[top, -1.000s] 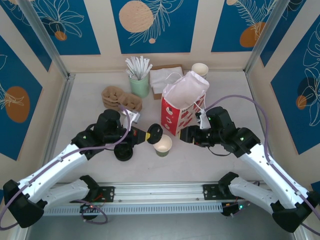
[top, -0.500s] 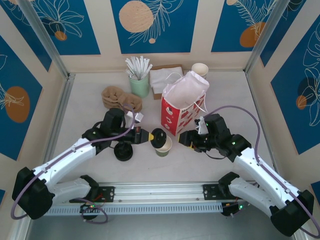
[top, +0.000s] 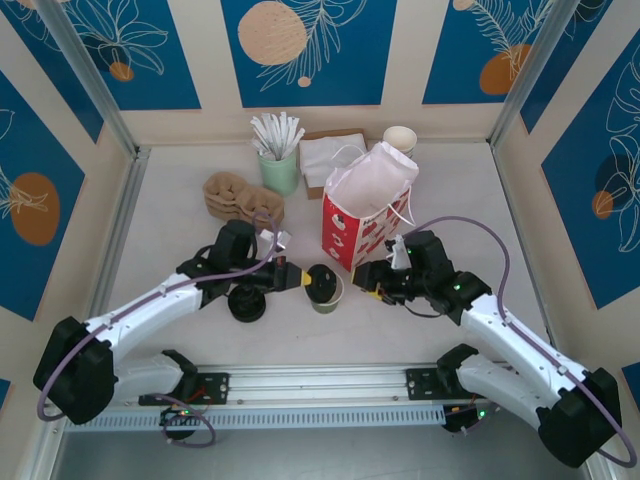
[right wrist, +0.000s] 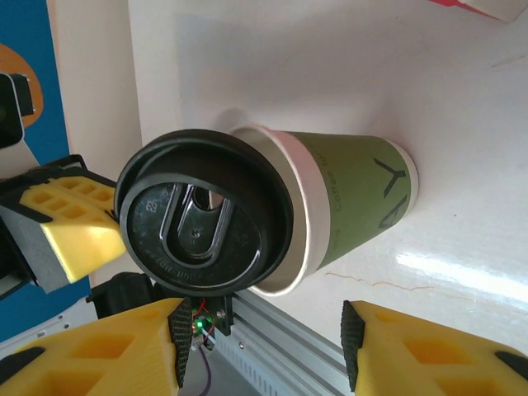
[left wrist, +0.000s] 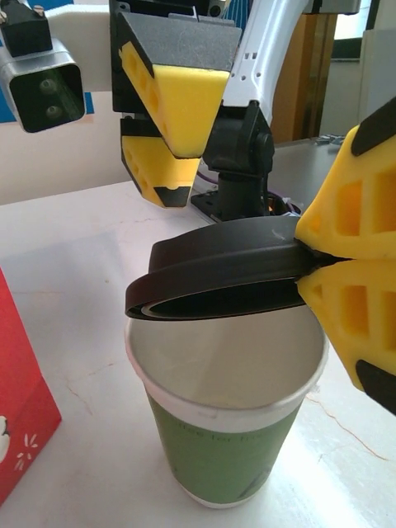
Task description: Pack the takeout coffee
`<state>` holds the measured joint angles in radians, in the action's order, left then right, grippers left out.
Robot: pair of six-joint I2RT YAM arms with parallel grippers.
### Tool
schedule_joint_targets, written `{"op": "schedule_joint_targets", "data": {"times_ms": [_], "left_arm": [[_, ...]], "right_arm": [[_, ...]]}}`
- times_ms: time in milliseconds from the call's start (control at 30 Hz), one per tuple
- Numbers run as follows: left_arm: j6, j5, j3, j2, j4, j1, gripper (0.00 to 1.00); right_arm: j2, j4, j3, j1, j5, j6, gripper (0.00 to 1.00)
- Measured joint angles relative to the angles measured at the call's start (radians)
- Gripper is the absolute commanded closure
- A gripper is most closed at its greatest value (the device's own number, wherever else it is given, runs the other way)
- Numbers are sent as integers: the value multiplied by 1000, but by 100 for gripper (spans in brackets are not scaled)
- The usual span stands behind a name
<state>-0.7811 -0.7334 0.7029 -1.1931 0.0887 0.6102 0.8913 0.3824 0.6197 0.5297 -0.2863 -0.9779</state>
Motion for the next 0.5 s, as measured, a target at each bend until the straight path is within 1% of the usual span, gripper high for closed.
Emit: {"op": "schedule_joint_targets", "data": {"times_ms": [300,500], "left_arm": [[-5,-23,-4,-43,-29,-5,87],[-2,-26,-5,-48,-29,-8,81]], "right_arm": [[50,-83,-3,1,-7,-25,47],[71,-98,-14,8,-6,-25,47]]}}
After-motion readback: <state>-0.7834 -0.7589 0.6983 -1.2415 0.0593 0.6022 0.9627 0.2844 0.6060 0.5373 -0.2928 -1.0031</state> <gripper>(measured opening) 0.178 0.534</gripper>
